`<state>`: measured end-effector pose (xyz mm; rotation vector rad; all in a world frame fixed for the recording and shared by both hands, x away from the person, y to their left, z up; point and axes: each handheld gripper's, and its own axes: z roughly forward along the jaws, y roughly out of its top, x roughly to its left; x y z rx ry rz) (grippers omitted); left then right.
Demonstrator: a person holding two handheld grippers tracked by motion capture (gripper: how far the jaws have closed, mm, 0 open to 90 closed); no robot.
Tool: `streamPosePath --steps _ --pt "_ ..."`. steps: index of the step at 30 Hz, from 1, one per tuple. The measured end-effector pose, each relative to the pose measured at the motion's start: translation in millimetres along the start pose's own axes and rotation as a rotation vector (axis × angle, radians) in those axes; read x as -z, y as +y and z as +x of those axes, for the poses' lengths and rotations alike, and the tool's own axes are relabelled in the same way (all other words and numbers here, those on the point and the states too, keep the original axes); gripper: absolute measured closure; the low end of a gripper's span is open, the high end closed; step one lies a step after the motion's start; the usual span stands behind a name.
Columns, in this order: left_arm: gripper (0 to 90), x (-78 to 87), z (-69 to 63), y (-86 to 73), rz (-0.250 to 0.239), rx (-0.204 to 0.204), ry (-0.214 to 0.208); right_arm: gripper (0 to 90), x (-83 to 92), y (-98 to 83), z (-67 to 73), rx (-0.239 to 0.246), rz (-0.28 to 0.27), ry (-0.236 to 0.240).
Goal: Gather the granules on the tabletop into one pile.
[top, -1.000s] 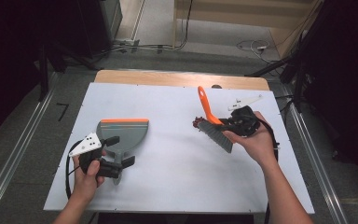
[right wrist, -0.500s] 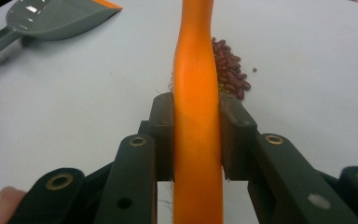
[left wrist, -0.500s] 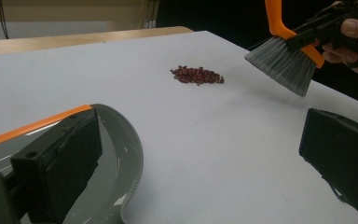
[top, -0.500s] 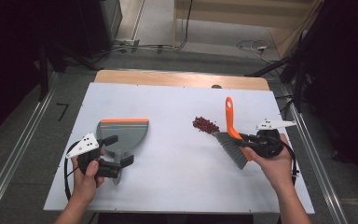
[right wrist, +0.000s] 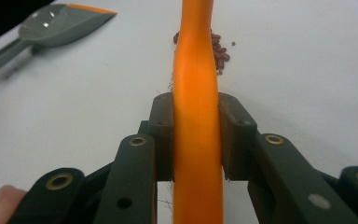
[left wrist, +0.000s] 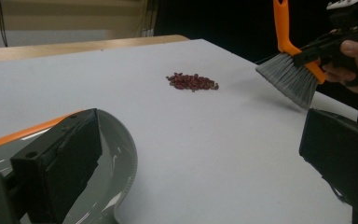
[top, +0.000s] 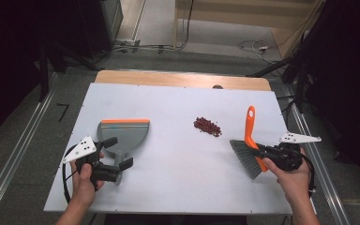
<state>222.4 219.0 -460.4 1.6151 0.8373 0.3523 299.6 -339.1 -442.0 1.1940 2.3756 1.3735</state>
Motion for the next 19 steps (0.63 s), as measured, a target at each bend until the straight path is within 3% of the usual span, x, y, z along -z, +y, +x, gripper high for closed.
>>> streamPosePath --steps 10,19 --pt "0.0 2.9 5.7 -4.3 -0.001 -0.007 0.038 68.7 -2.3 -6.5 -12.4 -0.037 -0.017 -0.027" --pt "0.0 4.3 5.1 -4.1 -0.024 -0.009 0.047 68.7 -1.1 -7.0 -12.2 -0.045 -0.028 -0.021"
